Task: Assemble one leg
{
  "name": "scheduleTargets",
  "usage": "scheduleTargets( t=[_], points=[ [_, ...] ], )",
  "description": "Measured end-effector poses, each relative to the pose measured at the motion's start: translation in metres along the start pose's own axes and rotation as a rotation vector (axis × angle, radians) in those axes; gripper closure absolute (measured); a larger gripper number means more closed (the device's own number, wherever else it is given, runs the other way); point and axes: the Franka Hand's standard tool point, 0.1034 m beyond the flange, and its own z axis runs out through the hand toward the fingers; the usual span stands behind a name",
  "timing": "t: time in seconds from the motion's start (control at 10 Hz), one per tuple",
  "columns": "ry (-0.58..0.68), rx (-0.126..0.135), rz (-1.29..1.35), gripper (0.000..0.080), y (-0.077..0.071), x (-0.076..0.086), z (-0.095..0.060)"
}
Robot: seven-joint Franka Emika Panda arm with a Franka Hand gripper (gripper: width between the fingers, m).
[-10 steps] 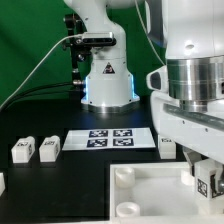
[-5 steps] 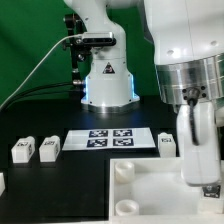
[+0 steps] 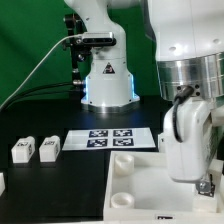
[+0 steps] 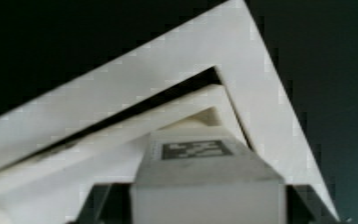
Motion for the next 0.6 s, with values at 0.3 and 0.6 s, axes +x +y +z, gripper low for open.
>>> scheduleTargets(
  t=[0.3,0.6],
  points=[
    [0.005,0.002,-0.010,0.0319,0.008,0.000,0.005],
    [-0.005,0.012,-0.040,0.0160,0.022,-0.004,-0.007]
  ],
)
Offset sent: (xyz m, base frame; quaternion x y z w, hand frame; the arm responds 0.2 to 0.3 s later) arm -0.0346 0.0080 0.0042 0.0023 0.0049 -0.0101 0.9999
